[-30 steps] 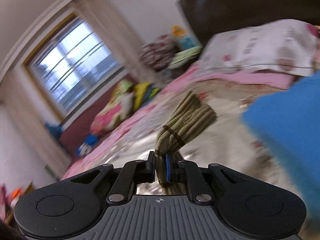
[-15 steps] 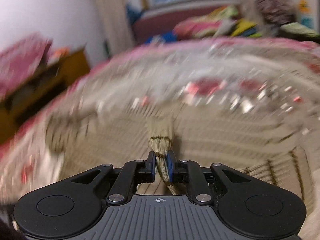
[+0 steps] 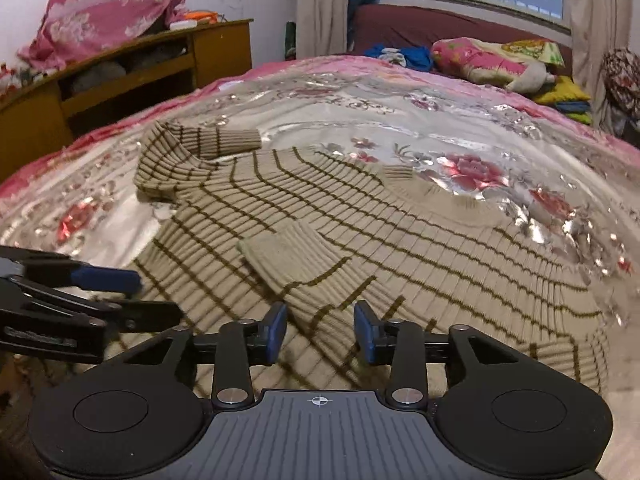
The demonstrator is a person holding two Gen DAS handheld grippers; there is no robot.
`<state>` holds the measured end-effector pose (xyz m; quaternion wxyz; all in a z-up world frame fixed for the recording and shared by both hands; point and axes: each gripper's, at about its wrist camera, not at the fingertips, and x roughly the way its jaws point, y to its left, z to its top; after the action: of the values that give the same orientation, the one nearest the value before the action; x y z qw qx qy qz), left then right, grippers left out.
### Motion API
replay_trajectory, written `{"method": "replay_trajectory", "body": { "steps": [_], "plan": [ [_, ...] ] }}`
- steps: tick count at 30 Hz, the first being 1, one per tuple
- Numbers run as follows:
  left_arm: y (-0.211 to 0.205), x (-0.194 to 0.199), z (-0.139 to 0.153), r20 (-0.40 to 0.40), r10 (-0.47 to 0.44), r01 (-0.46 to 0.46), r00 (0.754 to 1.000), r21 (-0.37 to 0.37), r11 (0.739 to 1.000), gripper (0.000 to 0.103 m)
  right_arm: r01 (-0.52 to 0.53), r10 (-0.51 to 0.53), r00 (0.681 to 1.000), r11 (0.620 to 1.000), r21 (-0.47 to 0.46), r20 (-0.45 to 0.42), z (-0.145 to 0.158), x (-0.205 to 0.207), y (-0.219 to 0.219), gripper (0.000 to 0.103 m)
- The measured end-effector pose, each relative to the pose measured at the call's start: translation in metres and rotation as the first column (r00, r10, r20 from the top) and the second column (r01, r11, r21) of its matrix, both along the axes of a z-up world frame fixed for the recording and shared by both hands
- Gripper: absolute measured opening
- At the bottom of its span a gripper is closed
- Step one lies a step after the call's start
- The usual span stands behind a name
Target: Fold small clothes
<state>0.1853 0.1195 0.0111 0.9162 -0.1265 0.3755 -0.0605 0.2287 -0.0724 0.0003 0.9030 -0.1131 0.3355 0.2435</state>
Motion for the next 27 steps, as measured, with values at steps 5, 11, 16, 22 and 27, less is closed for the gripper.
{"method": "replay_trajectory", "body": {
  "steps": [5, 11, 16, 22, 27],
  "plan": [
    [0.003, 0.001, 0.0, 0.005, 0.008, -0.008, 1.0, 0.005, 1.0, 0.071, -0.048, 0.047, 0.999, 0.996, -0.073, -0.017, -0.012, 0.012, 0.02, 0.038],
    [0.014, 0.001, 0.001, 0.013, 0.04, -0.04, 0.999, 0.001, 0.999, 0.071, -0.075, 0.073, 0.997, 0.989, -0.124, -0.017, -0.018, 0.016, 0.041, 0.015],
    [0.021, 0.002, 0.0, 0.012, 0.069, -0.069, 0.998, -0.008, 0.998, 0.071, -0.028, 0.028, 1.0, 0.994, -0.108, -0.001, -0.017, 0.02, 0.049, 0.006],
    [0.022, 0.003, -0.001, 0.013, 0.08, -0.08, 0.997, -0.011, 0.997, 0.071, 0.027, -0.026, 0.999, 0.999, -0.019, 0.046, 0.001, 0.034, 0.058, 0.004],
    [0.022, 0.004, -0.001, 0.013, 0.074, -0.074, 0.997, -0.012, 0.997, 0.071, 0.07, -0.075, 0.994, 0.995, 0.074, 0.077, 0.021, 0.052, 0.072, 0.004]
  ]
}}
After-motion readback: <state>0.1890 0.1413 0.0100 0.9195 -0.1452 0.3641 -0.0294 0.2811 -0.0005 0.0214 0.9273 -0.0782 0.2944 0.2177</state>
